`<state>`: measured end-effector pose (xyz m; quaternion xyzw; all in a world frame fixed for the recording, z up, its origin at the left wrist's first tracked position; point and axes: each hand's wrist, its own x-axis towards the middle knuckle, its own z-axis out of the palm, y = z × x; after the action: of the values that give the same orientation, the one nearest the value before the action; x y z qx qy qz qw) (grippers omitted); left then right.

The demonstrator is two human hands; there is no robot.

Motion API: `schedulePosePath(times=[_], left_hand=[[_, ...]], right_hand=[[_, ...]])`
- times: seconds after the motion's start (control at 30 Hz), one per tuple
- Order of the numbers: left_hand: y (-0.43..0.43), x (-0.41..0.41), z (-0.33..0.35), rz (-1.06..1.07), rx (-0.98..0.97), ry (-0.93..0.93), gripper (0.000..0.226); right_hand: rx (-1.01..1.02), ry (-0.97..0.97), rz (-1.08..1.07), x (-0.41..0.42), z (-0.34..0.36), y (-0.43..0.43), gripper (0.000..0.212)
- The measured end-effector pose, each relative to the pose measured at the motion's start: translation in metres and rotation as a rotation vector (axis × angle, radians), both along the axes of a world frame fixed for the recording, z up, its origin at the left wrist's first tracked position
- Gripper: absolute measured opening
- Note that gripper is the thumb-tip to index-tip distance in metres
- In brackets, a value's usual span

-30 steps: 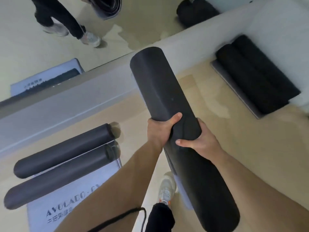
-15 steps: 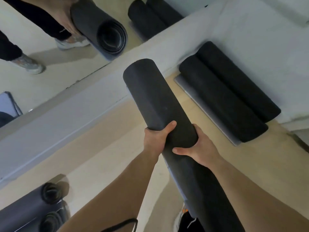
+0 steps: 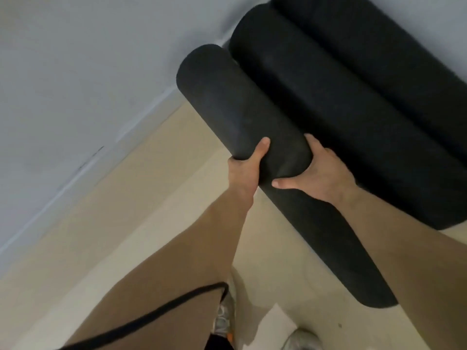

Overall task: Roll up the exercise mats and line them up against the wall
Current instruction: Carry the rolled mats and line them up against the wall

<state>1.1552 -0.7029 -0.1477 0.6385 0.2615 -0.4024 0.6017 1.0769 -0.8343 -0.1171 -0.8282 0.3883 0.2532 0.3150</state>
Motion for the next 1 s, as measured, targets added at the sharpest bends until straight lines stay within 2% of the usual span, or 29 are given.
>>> schedulePosePath(times=[0.13,0.27,0.33,0.43,0.53,0.63,0.73,1.0], left_hand=[[-0.023,0.011,-0.029,0.014,-0.031,0.058,0.111],[-0.032,0.015,-0.031,0.036,-0.056,0.102,0.089],[-0.031,0.020,-0.030,-0.026,-0.068,0.130,0.085],[-0.023,0.026,-0.023,-0.243,0.066,0.080,0.076],[0.000,0.024,-0.008,-0.387,0.255,-0.047,0.087],[0.052,0.018,0.016,-0.484,0.346,-0.103,0.082],[0.132,0.004,0.046,-0.496,0.431,-0.097,0.071],[0.357,-0.086,0.161,-0.316,0.652,-0.106,0.059]], right_hand=[[-0.150,0.020,0.033,0.015,-0.023,-0.010,0.129],[-0.191,0.024,0.080,0.015,-0.021,-0.019,0.126],[-0.235,0.029,0.105,0.014,-0.019,-0.018,0.123],[-0.320,0.067,0.129,0.014,-0.013,-0.003,0.117],[-0.406,0.069,0.115,0.015,0.001,0.023,0.105],[-0.403,0.003,0.150,0.015,0.026,0.058,0.092],[-0.314,-0.018,0.265,0.018,0.057,0.106,0.087],[-0.166,-0.118,0.635,-0.016,0.164,0.292,0.071]])
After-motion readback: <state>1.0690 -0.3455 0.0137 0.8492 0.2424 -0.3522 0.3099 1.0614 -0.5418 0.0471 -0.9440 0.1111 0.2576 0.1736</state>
